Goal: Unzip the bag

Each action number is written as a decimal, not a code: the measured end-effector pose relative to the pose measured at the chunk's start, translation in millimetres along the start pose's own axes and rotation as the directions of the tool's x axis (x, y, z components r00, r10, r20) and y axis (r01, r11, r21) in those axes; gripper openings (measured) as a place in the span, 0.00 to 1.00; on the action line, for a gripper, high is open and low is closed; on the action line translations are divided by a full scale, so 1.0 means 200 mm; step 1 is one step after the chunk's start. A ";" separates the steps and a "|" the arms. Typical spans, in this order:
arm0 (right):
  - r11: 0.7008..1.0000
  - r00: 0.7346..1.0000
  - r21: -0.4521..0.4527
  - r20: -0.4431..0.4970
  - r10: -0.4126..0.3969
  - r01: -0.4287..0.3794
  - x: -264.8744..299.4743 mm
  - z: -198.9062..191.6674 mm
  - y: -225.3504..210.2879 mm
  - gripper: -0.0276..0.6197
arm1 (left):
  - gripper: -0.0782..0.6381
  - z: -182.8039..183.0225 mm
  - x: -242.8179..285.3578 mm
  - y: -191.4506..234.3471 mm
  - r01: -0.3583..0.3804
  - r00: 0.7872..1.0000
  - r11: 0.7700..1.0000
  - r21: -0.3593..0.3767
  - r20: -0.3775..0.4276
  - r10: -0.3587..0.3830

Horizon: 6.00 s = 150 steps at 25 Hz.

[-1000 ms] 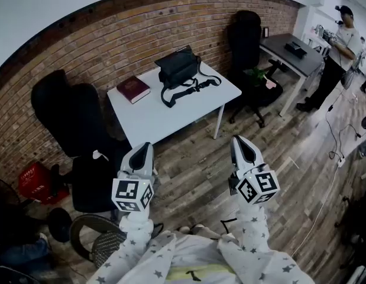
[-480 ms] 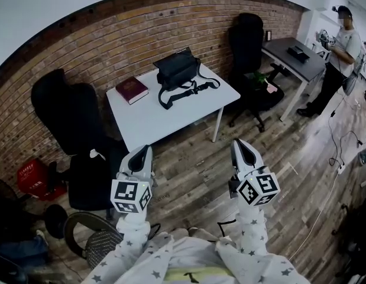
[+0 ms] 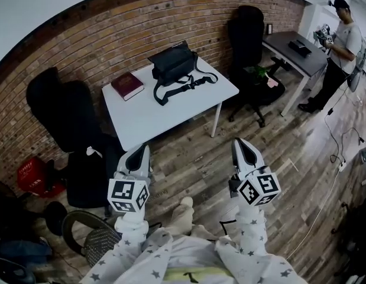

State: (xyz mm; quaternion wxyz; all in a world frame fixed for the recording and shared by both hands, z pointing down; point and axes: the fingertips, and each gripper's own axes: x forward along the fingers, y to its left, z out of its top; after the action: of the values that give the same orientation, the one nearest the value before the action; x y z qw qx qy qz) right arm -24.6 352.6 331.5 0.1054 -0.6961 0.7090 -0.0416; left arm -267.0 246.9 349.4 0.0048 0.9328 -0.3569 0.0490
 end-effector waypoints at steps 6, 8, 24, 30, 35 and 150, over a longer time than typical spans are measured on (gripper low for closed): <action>1.000 1.000 0.020 -0.004 -0.003 0.003 0.17 -0.03 -0.12 0.05 | 0.11 -0.04 0.17 0.05 -0.007 1.000 1.000 -0.010 -0.015 0.007; 1.000 1.000 0.021 -0.019 0.003 -0.002 0.27 -0.06 -0.15 0.05 | 0.11 -0.04 0.26 0.10 -0.019 1.000 1.000 -0.021 -0.013 0.019; 0.999 0.999 -0.029 -0.030 0.031 -0.032 1.14 0.02 -0.47 0.05 | 0.11 0.07 1.11 0.49 -0.021 0.999 0.996 -0.085 0.036 0.024; 1.000 0.999 -0.021 -0.032 0.007 -0.007 1.29 0.00 -0.57 0.05 | 0.11 0.07 1.31 0.53 0.012 0.999 0.996 -0.086 0.032 -0.009; 1.000 0.999 -0.004 -0.045 -0.003 0.003 1.37 -0.04 -0.63 0.05 | 0.11 0.04 1.40 0.57 0.012 1.000 0.996 -0.088 0.012 -0.011; 0.793 0.598 0.191 -0.562 0.572 -0.579 3.08 -1.29 -0.56 0.07 | 0.29 -0.51 2.76 1.39 -0.155 0.959 0.961 -0.231 -0.270 0.090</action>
State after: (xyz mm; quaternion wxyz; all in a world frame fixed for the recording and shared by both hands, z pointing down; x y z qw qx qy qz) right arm 25.6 -286.2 549.4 -0.1178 -0.3815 0.8909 -0.2167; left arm -52.9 -322.0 496.7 0.1654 0.8865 -0.4139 0.1242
